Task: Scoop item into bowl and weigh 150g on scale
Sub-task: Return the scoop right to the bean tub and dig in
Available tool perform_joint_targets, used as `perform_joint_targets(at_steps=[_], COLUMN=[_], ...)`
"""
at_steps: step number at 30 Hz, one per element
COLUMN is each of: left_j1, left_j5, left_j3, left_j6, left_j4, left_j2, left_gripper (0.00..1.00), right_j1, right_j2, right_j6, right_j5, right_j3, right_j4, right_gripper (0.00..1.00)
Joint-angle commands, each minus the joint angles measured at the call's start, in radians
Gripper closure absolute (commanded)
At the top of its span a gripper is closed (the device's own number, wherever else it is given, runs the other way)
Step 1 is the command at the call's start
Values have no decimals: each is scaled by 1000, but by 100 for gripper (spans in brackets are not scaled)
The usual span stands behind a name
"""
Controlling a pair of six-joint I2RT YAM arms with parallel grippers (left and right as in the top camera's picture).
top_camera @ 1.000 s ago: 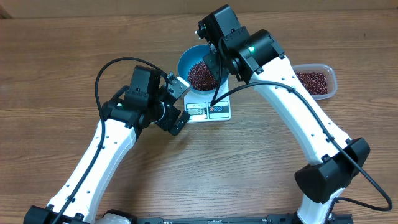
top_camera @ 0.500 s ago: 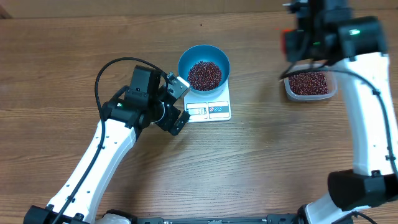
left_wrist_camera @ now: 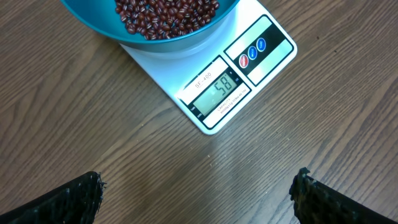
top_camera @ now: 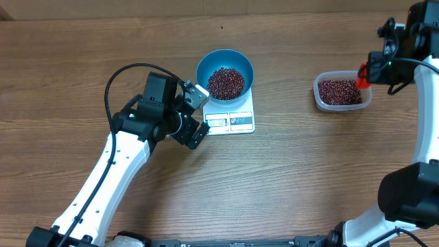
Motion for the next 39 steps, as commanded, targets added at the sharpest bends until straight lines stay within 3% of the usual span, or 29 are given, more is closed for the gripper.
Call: perform_joint_targets(at_steps=[1,8,22,29,39], left_j1=[5,5,5,5,5], left_j5=[1,1,1,1,1], left_j3=[-3,-3,-3,-3,-3], left_j6=[-10,-10,-10,-10,-10], left_j4=[2,2,2,2,2], left_j2=[-21,-21,-21,-21,-21], left_gripper=[0,0,0,0,0], right_j1=[3,3,-5,-51,-164], right_j2=[1,12,137,137,137], right_j6=[-40,-122,-163,-222,-165], right_j5=[-46,-90,-136,-423,-598], right_j3=[-61,-189,-197,-197,-197], right_j4=[30,165,185,126,87], right_gripper=[96,96,96,96,96])
